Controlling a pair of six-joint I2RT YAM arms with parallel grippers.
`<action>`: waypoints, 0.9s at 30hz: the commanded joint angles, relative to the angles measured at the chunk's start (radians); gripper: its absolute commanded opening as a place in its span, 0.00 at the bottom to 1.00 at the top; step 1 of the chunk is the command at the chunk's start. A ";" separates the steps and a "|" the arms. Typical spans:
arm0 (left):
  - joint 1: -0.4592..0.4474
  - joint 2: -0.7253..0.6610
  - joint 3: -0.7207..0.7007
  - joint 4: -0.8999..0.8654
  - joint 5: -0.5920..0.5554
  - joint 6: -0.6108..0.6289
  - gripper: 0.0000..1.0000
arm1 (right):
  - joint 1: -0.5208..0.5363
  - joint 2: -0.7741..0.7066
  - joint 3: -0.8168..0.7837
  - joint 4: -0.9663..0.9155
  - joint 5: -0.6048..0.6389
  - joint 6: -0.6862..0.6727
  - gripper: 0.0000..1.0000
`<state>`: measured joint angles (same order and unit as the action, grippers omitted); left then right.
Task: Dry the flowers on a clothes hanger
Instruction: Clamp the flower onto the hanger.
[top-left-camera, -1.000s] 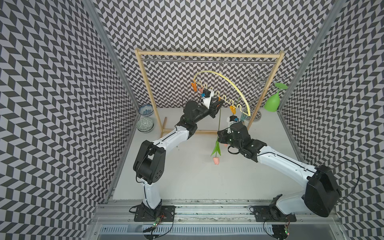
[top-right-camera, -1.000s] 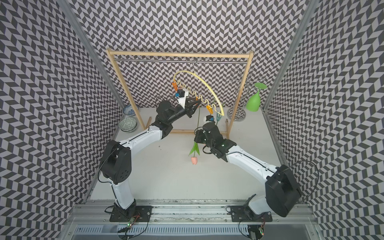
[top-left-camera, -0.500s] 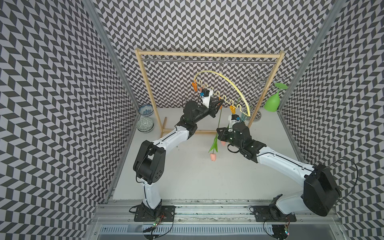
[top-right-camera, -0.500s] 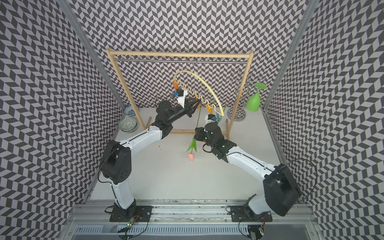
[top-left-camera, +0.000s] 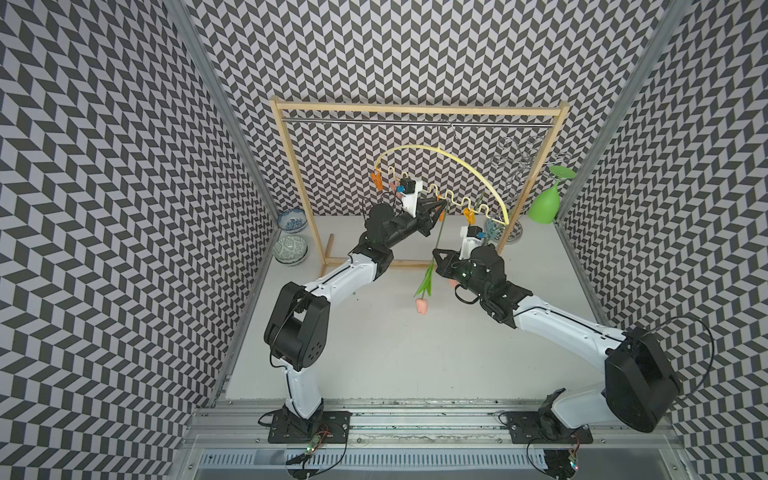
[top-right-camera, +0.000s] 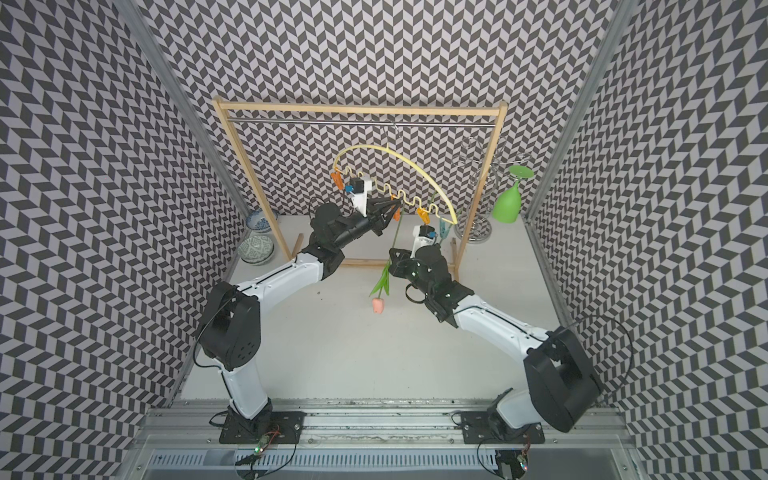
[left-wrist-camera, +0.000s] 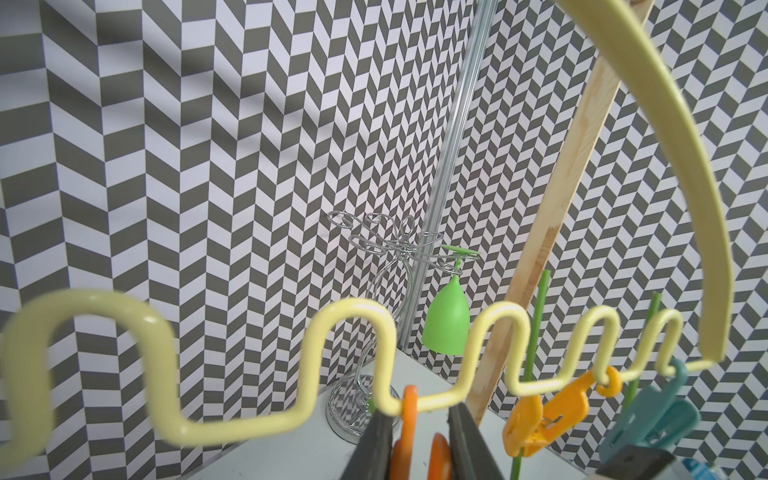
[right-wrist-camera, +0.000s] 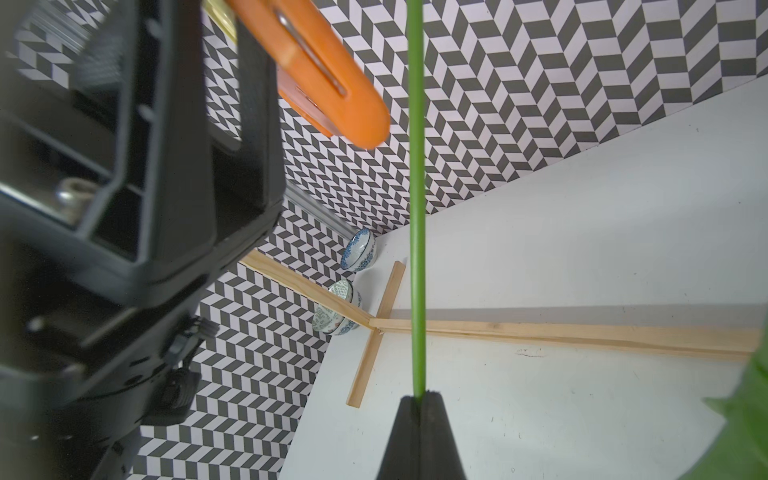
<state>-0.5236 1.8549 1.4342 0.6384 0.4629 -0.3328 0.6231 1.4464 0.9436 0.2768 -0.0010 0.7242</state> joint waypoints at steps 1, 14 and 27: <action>-0.007 -0.028 -0.019 0.024 0.038 -0.024 0.26 | -0.010 -0.007 0.023 0.083 -0.033 -0.018 0.00; -0.006 -0.014 -0.031 0.056 0.072 -0.040 0.26 | -0.019 -0.054 0.030 0.096 -0.010 -0.033 0.00; -0.004 -0.001 -0.040 0.078 0.094 -0.055 0.26 | -0.027 -0.026 0.071 0.144 -0.068 -0.001 0.00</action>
<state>-0.5236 1.8549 1.4139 0.7063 0.5358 -0.3729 0.6025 1.4197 0.9733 0.3233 -0.0490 0.7250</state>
